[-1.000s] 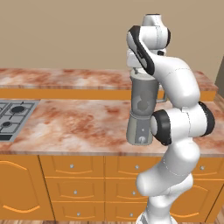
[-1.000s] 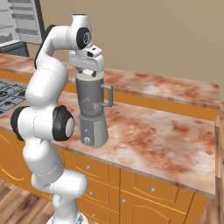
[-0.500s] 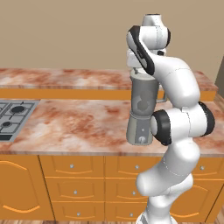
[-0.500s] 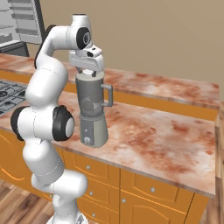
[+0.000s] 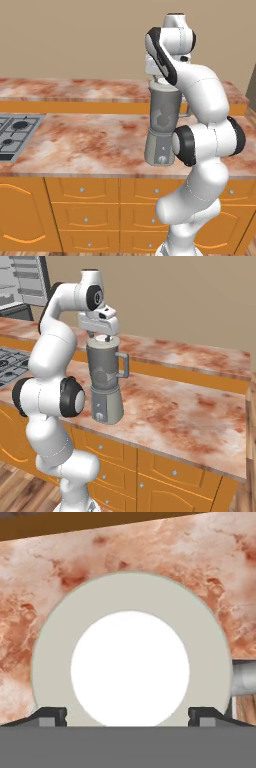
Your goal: Grab the lemon and onion from the fridge, place them in the blender, close the lid, and turn on the blender to create a marinade.
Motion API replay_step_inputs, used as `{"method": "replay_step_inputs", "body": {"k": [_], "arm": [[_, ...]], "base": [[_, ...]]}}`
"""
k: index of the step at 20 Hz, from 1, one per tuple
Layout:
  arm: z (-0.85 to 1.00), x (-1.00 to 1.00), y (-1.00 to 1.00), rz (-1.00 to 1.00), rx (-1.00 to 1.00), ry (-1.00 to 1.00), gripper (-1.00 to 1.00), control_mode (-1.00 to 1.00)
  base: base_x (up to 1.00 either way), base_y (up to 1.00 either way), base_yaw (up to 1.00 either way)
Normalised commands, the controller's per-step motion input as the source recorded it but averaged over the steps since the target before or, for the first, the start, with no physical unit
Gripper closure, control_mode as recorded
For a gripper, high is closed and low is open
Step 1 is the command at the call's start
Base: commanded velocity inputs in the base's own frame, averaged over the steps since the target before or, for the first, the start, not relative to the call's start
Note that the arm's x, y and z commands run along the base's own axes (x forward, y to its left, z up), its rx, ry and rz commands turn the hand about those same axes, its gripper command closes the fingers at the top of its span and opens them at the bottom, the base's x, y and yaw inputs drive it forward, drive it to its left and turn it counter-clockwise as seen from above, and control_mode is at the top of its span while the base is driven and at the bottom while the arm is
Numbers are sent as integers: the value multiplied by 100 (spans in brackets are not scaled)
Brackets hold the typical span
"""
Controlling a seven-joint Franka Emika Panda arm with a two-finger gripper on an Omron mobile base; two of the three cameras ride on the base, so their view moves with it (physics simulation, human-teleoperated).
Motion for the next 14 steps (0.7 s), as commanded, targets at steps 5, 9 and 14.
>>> {"method": "replay_step_inputs", "body": {"k": [5,9,14], "arm": [[31,0,0,0,0,-6,-100,-100],[29,-13,5,0,0,-10,-100,-100],[10,-88,16,0,0,-24,-100,-100]], "base": [[0,0,0],[0,0,0],[0,0,0]]}}
